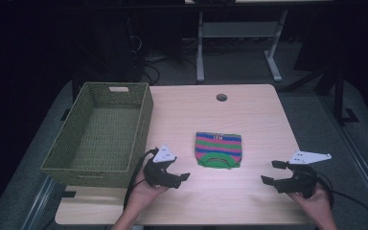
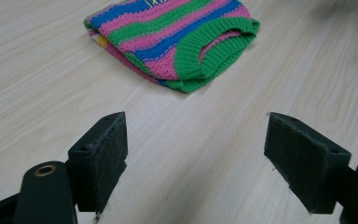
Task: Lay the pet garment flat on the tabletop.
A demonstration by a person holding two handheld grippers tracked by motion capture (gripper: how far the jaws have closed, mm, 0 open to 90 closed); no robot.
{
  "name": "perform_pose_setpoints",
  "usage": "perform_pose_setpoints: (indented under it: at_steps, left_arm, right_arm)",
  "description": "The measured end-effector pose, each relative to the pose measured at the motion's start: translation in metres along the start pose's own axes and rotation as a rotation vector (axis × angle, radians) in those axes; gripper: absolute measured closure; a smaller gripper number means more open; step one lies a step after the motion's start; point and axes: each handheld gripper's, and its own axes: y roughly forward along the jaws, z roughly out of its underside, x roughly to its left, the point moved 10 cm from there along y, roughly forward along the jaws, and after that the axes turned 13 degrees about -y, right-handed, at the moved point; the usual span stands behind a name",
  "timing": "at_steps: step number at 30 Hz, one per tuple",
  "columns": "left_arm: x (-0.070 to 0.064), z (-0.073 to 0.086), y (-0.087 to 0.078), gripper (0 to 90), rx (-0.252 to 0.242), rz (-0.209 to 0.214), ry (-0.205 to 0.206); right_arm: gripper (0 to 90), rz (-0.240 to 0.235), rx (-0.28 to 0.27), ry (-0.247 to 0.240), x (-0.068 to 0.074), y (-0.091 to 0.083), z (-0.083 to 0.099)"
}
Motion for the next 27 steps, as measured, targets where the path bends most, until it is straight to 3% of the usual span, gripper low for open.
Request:
perform_pose_setpoints:
  at_steps: [5,15,27]
  left_arm:
    - [-0.001,-0.009,0.002,21.1,-0.016,0.005,-0.007]
    - [0.000,-0.031,0.012,22.0,-0.011,0.019,-0.021]
    - [-0.004,-0.063,0.028,22.9,0.000,0.021,0.015]
  right_arm:
    - [20.5,-0.008,-0.010,0.002,-0.004,0.004,-0.011]
    - [20.3,-0.039,0.030,-0.001,-0.009,0.016,-0.024]
    - [20.3,-0.056,0.048,-0.013,-0.016,0.033,-0.045]
